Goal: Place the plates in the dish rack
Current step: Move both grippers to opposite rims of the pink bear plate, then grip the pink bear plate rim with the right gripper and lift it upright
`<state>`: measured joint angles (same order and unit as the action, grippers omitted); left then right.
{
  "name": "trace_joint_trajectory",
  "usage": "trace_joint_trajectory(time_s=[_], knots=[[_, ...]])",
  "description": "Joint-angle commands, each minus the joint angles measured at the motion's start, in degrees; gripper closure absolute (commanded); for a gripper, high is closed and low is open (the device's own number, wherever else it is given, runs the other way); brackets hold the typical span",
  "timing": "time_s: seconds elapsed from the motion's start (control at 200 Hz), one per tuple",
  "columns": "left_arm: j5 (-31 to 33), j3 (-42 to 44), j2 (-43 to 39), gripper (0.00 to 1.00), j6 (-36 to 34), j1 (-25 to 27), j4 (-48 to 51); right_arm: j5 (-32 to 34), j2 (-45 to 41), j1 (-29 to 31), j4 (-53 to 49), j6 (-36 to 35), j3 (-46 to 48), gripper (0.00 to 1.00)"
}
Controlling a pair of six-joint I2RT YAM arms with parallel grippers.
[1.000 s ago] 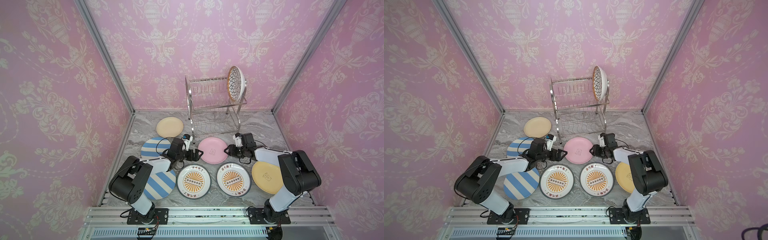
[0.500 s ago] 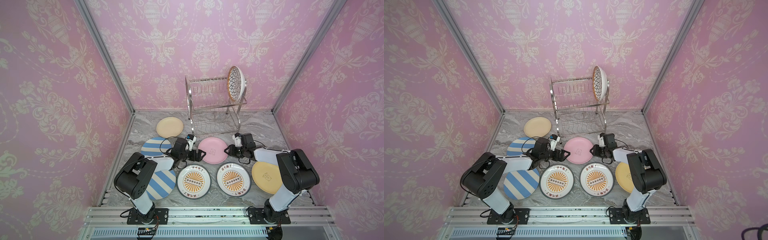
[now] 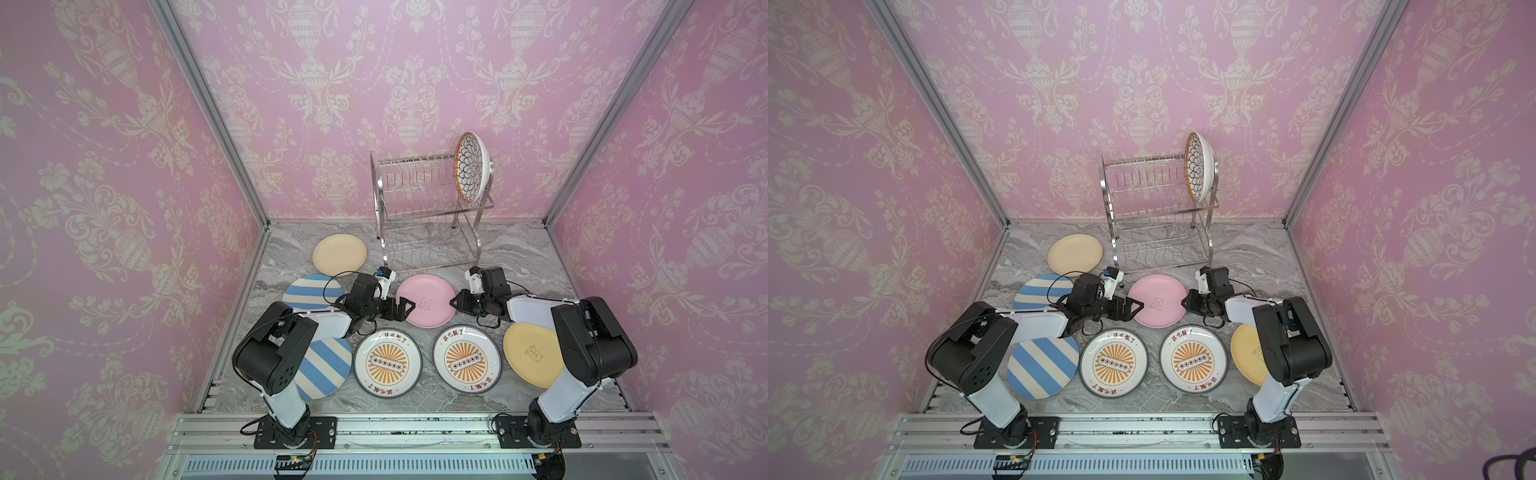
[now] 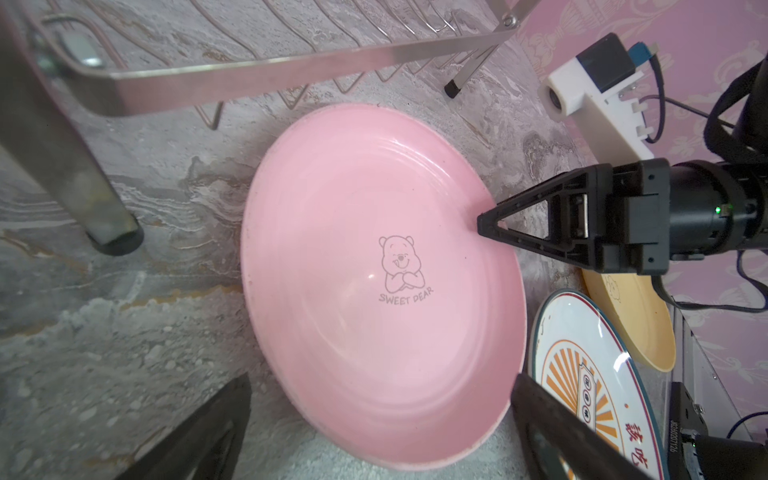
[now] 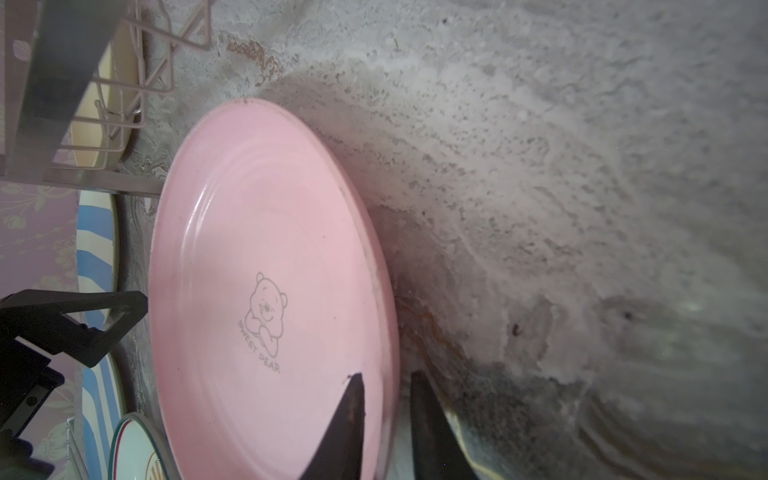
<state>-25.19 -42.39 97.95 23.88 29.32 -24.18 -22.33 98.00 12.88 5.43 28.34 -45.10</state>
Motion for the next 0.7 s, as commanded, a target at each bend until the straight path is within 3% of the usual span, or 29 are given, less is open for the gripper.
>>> trace_joint_trajectory(time_s=[0.0, 0.345, 0.696], knots=[[-1.8, -1.1, -0.2, 0.01, -0.5, 0.5, -1.3, 1.3, 0.0, 0.6, -2.2, -0.7, -2.0, 0.83], [-1.7, -0.4, -1.7, 0.01, -1.4, 0.7, -1.4, 4.8, -1.8, 2.2, -10.4, -1.7, -7.2, 0.91], [2.0, -2.2, -10.6, 0.01, -5.8, 0.6, 5.1, 13.0, -9.7, 2.4, -22.3, -3.8, -10.5, 0.96]])
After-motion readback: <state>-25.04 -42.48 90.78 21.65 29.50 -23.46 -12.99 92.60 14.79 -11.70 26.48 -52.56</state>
